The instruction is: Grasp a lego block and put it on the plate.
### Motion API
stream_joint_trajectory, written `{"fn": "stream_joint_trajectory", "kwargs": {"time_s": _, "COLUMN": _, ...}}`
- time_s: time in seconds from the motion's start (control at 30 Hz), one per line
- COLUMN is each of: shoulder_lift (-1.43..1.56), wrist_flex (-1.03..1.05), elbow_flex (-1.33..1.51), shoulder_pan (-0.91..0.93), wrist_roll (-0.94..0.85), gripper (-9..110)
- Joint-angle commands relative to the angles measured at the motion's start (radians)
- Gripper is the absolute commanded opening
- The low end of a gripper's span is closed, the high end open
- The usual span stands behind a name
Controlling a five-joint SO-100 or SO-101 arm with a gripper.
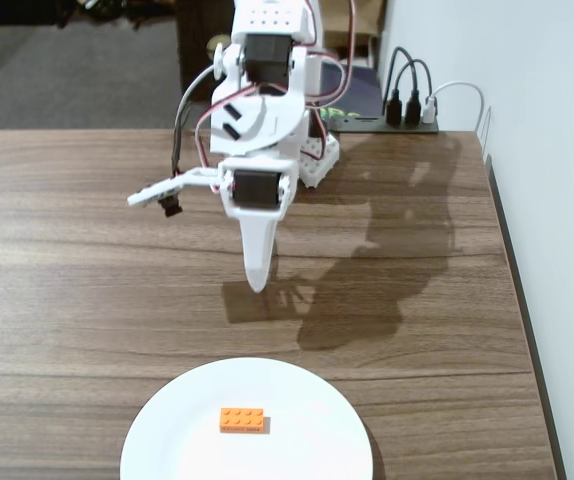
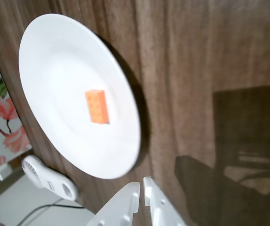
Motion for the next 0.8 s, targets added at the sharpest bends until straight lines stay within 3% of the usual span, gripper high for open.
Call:
{"fn": "stream_joint_trajectory", "kwargs": {"time_s": 0.0, "shoulder_lift": 0.109, "wrist_flex": 0.008, "elbow_flex": 0.041, "shoulder_pan": 0.002, "wrist_roll": -0.018, "gripper": 0}}
{"fn": "stream_joint_trajectory", "kwargs": {"time_s": 0.77, "shoulder_lift": 0.664, "wrist_flex": -0.023, "elbow_flex": 0.491, "shoulder_pan": -0.064, "wrist_roll": -0.049, "gripper": 0}}
